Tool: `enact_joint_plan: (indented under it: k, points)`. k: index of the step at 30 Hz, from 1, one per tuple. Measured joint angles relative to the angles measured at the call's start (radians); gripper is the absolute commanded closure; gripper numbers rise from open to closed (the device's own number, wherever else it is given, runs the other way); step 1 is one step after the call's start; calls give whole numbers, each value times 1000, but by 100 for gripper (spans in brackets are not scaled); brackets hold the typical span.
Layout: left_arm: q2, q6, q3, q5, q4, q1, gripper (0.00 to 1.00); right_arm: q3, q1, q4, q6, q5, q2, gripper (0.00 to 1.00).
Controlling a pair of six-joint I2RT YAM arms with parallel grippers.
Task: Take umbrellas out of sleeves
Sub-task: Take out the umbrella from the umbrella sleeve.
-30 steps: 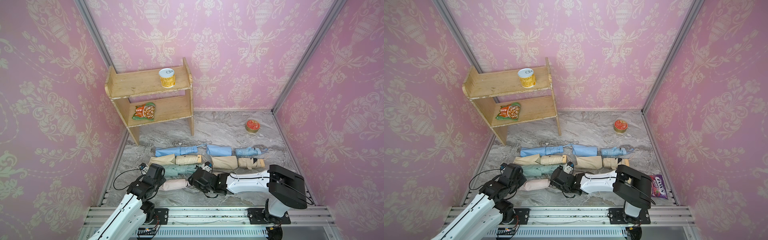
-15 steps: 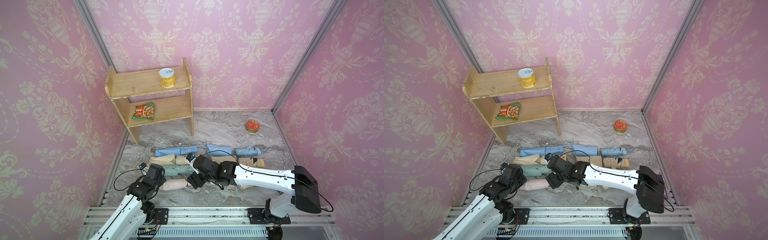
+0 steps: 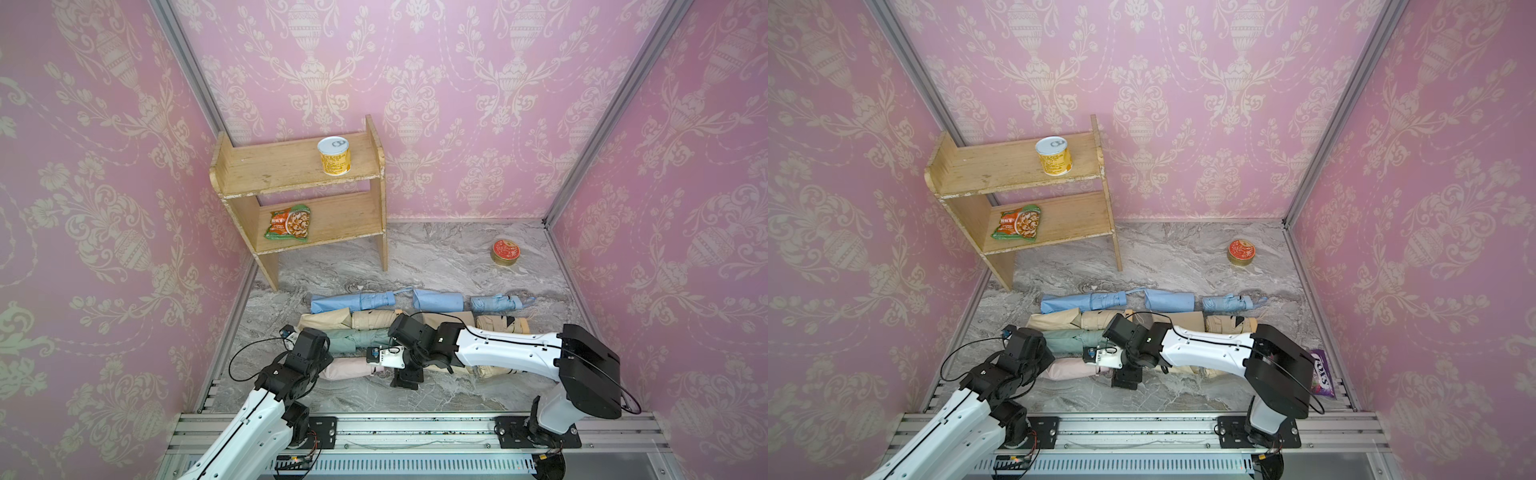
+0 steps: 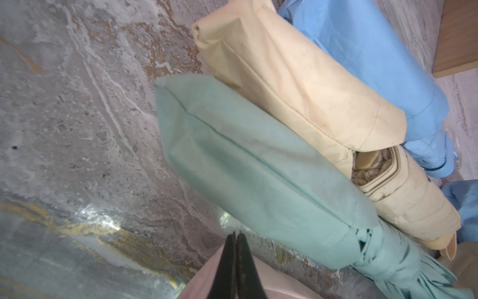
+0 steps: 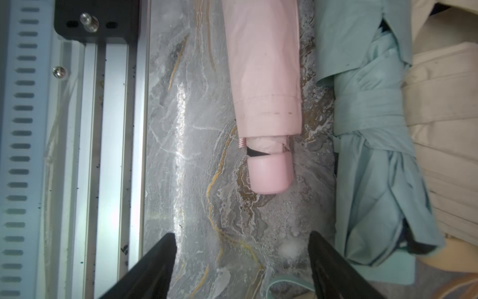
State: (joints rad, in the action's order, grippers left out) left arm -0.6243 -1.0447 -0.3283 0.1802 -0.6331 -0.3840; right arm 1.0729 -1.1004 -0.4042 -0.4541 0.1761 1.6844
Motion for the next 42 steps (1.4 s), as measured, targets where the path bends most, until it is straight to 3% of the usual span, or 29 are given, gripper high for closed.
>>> enact_joint_plan:
  k: [5, 13, 42]
  points:
    - [-12, 2, 0, 0, 19, 0, 96, 17, -7, 41, -89, -18, 87, 36]
    - [-11, 7, 0, 0, 27, 0, 96, 16, -29, 162, -146, -59, 106, 41]
    - [28, 7, 14, 1, 27, 0, 96, 7, -46, 274, -183, -133, 154, 68]
